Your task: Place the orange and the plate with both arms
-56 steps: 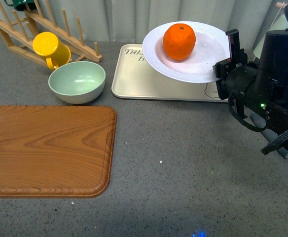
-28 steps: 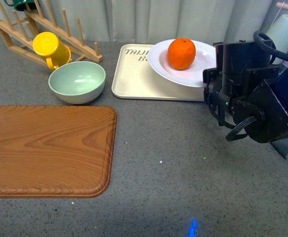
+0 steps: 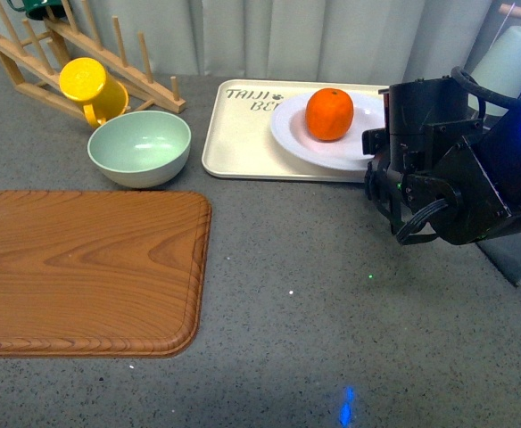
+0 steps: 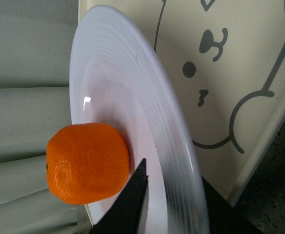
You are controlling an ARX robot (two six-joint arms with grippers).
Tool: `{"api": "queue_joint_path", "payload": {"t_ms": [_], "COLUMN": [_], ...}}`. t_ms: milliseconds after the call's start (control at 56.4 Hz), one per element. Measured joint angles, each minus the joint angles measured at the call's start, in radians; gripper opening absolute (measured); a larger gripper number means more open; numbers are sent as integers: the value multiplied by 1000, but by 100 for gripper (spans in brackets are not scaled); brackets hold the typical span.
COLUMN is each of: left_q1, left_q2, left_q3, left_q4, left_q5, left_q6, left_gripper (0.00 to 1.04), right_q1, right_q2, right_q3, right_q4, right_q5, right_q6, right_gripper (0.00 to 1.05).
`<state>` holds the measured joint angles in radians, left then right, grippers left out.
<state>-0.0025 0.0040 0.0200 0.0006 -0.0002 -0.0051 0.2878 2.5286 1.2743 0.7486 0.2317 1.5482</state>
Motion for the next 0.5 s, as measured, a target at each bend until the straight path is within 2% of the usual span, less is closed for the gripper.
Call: {"api": "queue_joint_path", "payload": {"t_ms": [159,337,461,496], "left_q1": [0,0,0,0], "left_q2": [0,0,0,0], "left_q3": [0,0,0,0], "left_q4": [0,0,0,0], "left_q5": [0,0,0,0], "left_q6": [0,0,0,0], "left_gripper": [98,98,98,98], "right_q1": [-5,-12,-10,-8], "right_q2": [-9,-78,-149,-170], "right_q3": [-28,-114,-197,-220], "right_q4": [19,45,62,75], "right_q5": [0,23,101,128], "right_q6": [-27,-151,-322,-382], "right_gripper": [45,75,97,97]}}
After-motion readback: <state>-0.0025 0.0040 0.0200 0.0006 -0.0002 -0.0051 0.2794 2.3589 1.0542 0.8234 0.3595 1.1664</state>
